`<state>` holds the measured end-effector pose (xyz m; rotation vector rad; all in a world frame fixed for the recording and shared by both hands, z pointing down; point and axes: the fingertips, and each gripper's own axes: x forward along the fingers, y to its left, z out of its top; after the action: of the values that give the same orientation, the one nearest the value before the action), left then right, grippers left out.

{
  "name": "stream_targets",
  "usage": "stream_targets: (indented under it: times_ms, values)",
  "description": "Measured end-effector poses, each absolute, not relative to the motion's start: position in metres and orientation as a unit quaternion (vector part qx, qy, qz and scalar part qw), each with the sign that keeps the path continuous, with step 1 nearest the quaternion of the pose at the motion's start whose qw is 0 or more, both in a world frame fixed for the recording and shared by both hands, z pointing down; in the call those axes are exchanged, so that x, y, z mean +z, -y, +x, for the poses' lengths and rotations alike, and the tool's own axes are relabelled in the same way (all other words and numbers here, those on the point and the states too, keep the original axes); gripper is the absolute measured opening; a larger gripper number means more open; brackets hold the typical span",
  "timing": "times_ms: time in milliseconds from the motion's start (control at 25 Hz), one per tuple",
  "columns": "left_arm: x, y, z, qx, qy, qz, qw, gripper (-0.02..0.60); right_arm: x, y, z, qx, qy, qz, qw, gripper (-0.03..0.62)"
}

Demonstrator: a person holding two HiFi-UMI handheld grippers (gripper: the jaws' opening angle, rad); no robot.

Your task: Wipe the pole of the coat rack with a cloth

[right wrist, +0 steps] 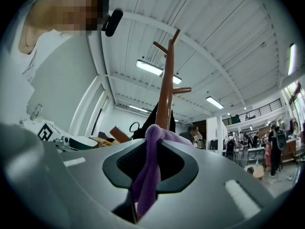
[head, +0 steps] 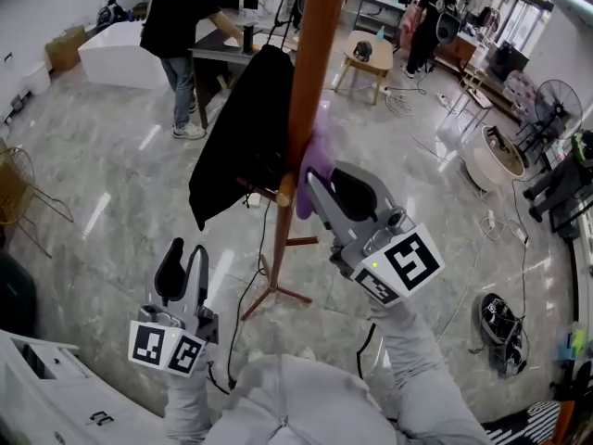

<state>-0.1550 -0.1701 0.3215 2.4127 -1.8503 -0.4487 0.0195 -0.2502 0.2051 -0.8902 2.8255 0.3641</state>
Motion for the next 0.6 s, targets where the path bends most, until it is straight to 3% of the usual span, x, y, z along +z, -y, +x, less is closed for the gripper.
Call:
stream_targets:
  times_ms: [600]
  values:
    - [0.331,0.164,-0.153,-0.133,0.618,0.774,0.043,0.177,0.354,0.245,0.009,-0.017,-0.953,-0.303,0.014,0.055]
